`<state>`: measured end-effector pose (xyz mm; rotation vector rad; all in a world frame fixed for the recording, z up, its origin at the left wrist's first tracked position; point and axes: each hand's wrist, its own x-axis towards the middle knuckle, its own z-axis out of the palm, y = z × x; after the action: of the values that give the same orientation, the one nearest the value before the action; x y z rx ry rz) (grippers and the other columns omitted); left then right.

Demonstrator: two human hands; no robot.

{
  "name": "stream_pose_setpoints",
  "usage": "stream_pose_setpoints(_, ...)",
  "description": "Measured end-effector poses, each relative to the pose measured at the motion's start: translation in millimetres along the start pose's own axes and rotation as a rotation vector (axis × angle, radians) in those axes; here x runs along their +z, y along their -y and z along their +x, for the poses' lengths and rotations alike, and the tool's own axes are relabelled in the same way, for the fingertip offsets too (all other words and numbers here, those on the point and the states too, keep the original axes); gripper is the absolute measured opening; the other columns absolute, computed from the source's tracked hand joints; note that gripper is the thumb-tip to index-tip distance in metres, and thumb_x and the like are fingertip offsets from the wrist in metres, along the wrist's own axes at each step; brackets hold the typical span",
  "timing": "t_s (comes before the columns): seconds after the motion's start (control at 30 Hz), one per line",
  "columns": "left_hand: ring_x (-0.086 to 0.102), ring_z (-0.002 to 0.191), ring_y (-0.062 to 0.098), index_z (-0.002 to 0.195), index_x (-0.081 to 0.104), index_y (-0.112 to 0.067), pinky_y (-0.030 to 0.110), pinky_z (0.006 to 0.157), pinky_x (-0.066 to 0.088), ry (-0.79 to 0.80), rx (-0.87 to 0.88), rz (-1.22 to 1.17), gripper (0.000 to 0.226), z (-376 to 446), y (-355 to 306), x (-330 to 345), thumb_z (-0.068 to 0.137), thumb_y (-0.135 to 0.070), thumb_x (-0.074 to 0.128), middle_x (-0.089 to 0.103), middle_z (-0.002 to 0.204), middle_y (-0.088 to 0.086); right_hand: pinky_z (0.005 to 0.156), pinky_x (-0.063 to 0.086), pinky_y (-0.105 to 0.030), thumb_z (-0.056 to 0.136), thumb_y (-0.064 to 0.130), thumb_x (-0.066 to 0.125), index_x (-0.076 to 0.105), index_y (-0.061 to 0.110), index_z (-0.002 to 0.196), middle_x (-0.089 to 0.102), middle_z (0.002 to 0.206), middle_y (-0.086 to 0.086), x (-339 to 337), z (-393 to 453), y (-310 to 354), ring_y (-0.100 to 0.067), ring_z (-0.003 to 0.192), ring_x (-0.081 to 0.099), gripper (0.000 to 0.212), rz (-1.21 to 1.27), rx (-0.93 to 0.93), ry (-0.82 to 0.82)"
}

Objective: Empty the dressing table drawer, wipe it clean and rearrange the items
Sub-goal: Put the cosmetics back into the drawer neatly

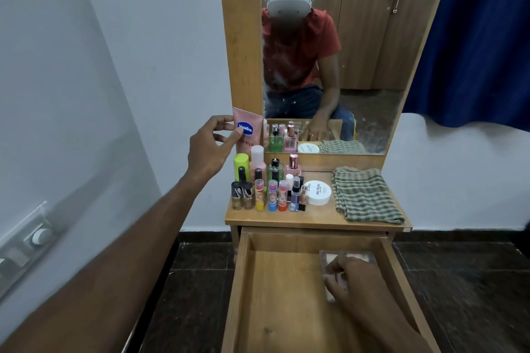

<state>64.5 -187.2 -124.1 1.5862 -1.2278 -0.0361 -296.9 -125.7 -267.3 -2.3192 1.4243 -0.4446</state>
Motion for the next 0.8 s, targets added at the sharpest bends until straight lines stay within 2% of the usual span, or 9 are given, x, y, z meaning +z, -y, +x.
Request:
stream_pose_setpoints(0.17,0.065,0.089,0.005,0.127,0.065,-0.027,0.018,0.071,0.054,0.035,0.012,-0.021,0.041,7,-8,-1,0.093,-0.047,0.076,0.067,0.109,-0.018,0.073,0.038,-0.015,0.095,0.043,0.066,0.067,0.036,0.103,0.067,0.094,0.018,0,0,-1,0.002,0.089,0.059,0.01,0.01,0.004,0.026)
stream_pose_setpoints(0.3,0.067,0.099,0.012,0.117,0.069,-0.024,0.033,0.077,0.063,0.078,-0.03,-0.066,0.028,9,-2,0,0.096,-0.042,0.074,0.069,0.112,-0.013,0.068,0.036,-0.011,0.095,0.041,0.067,0.068,0.037,0.101,0.065,0.088,0.02,-1,0,1,0.005,0.083,0.056,0.008,0.024,0.0,0.031)
stream_pose_setpoints(0.37,0.067,0.099,0.009,0.121,0.067,-0.025,0.036,0.079,0.064,0.053,-0.037,-0.079,0.034,7,-1,-1,0.096,-0.046,0.073,0.069,0.114,-0.014,0.067,0.036,-0.01,0.095,0.041,0.067,0.064,0.039,0.098,0.06,0.085,0.022,-1,0,0,0.007,0.079,0.053,0.005,0.029,-0.003,0.038)
stream_pose_setpoints(0.5,0.065,0.093,0.002,0.132,0.059,-0.029,0.026,0.076,0.061,-0.047,0.009,-0.058,0.055,7,-11,0,0.09,-0.06,0.074,0.063,0.119,-0.019,0.069,0.036,-0.008,0.095,0.041,0.067,0.067,0.037,0.104,0.062,0.091,0.022,0,1,-1,0.006,0.084,0.054,0.01,0.031,-0.006,0.035)
stream_pose_setpoints(0.6,0.067,0.093,0.006,0.134,0.056,-0.034,0.025,0.071,0.058,-0.071,0.024,0.001,0.067,10,-22,1,0.082,-0.073,0.073,0.064,0.123,-0.02,0.07,0.036,-0.008,0.095,0.041,0.068,0.071,0.033,0.108,0.065,0.095,0.021,0,1,-1,0.005,0.087,0.055,0.016,0.022,-0.015,0.027)
stream_pose_setpoints(0.67,0.067,0.093,0.008,0.133,0.058,-0.033,0.025,0.071,0.058,-0.082,0.04,0.041,0.063,13,-25,2,0.084,-0.069,0.074,0.066,0.124,-0.016,0.072,0.036,-0.011,0.094,0.042,0.068,0.072,0.032,0.108,0.068,0.097,0.019,1,1,-2,0.003,0.09,0.057,0.018,0.022,-0.017,0.025)
stream_pose_setpoints(0.8,0.067,0.092,0.007,0.134,0.061,-0.024,0.025,0.073,0.062,-0.038,0.041,-0.018,0.044,15,-17,-2,0.096,-0.039,0.076,0.069,0.124,-0.007,0.074,0.035,-0.012,0.094,0.043,0.068,0.073,0.031,0.108,0.07,0.101,0.015,0,0,-3,0.001,0.092,0.057,0.019,0.019,-0.024,0.029)
